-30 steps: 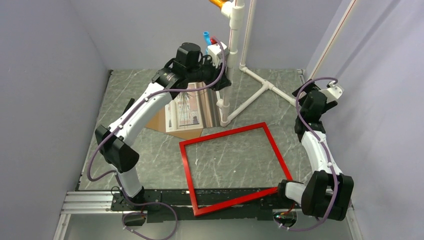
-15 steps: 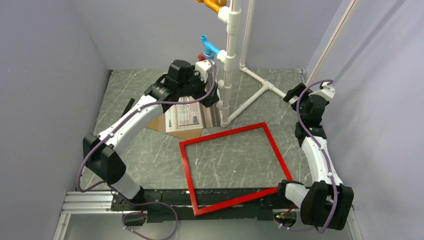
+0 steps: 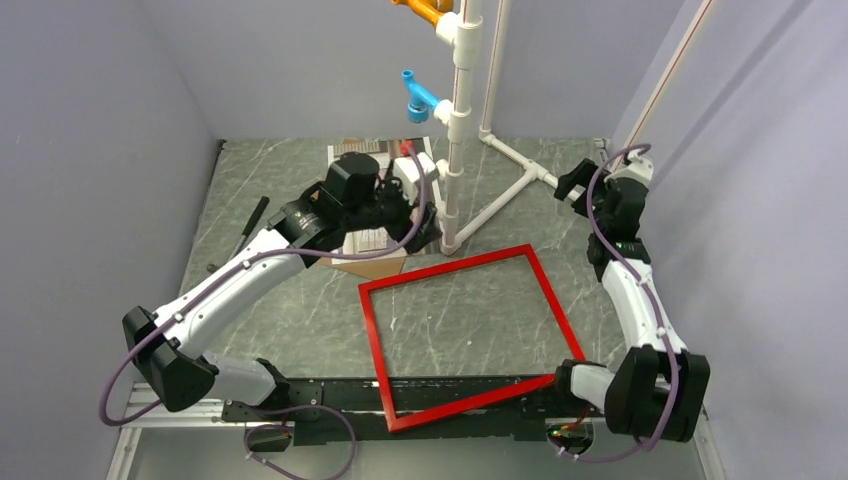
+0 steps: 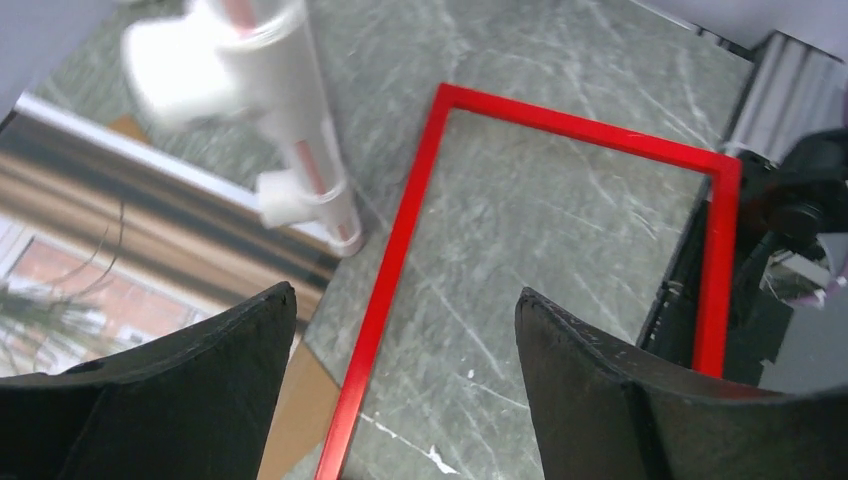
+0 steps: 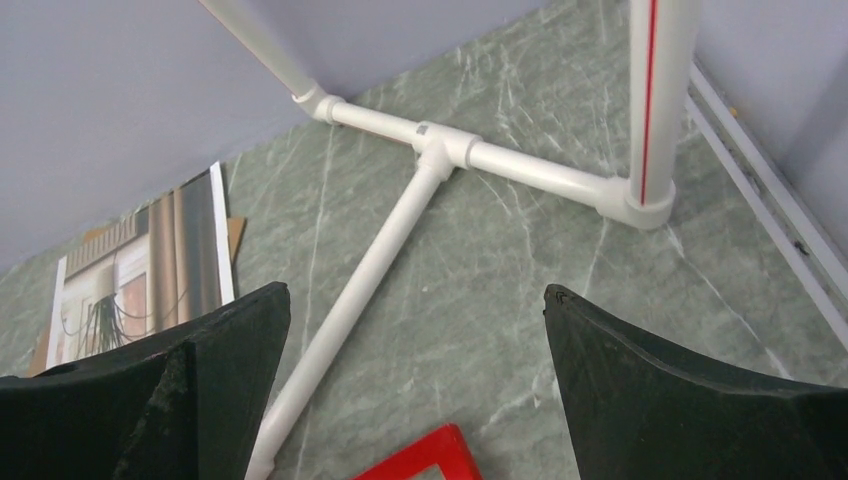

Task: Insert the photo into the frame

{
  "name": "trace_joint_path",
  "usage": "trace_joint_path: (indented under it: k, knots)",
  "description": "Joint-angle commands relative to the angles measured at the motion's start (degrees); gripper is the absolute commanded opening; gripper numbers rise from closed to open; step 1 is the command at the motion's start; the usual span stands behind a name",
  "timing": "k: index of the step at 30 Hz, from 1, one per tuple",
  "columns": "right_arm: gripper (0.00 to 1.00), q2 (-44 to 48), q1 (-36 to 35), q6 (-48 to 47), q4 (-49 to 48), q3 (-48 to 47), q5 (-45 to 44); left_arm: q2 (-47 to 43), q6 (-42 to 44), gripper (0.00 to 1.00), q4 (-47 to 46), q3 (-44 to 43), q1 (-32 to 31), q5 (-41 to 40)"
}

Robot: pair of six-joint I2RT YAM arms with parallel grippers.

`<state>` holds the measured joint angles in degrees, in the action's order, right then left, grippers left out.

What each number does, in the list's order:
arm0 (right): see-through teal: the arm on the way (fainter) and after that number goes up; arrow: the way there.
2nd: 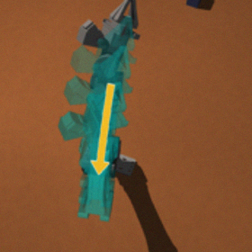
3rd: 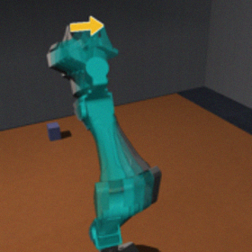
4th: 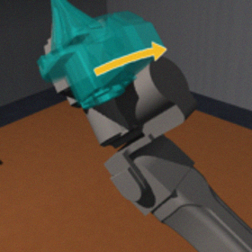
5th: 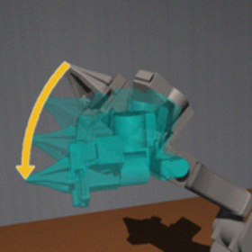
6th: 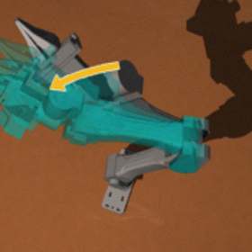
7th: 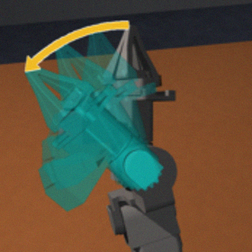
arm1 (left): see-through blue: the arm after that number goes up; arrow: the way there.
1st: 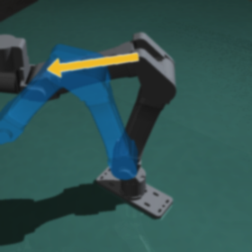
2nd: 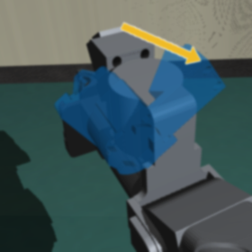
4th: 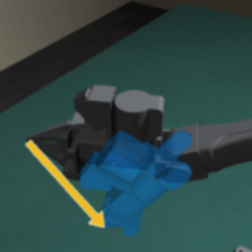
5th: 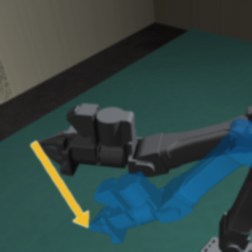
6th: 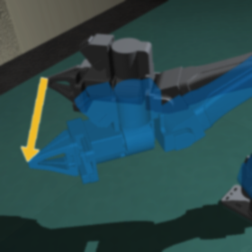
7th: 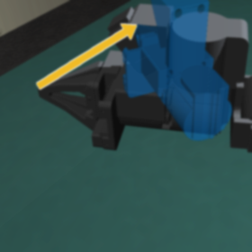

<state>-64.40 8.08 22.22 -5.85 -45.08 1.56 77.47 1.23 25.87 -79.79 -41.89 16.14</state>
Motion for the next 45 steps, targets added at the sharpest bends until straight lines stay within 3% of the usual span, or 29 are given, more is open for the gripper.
trace_joint_path:
  k: [1,8,16,25,29,35,45]
  knots:
    - [1.0,-6.0,-1.2,-2.6,-4.5,-8.8,-0.2,-0.6,3.9,0.82,-3.0,-3.3,-5.0,0.8]
    - [1.0,-18.6,-4.3,-10.0,-5.5,-22.1,-3.6,3.8,6.3,0.81,-6.1,-7.5,-10.2,2.7]
    - [1.0,-34.6,-6.4,-14.7,-4.5,-35.5,-9.1,13.2,6.6,0.8,-7.7,-14.2,-11.7,2.5]
    - [1.0,-50.0,-7.0,-16.9,-3.2,-51.5,-27.1,23.8,7.2,0.8,-8.4,-21.4,-12.6,1.5]
    - [1.0,-52.1,-6.7,-18.3,-5.7,-53.2,-34.5,28.0,8.6,0.81,-8.3,-24.3,-12.6,-0.2]
    - [0.99,-50.3,-3.5,-11.9,-4.6,-50.7,-38.5,33.1,10.5,0.83,-5.1,-29.2,-11.5,-4.6]
    - [0.99,-43.7,-0.1,-5.0,-3.6,-42.9,-44.0,31.9,8.5,0.86,-6.6,-23.9,-4.6,0.1]
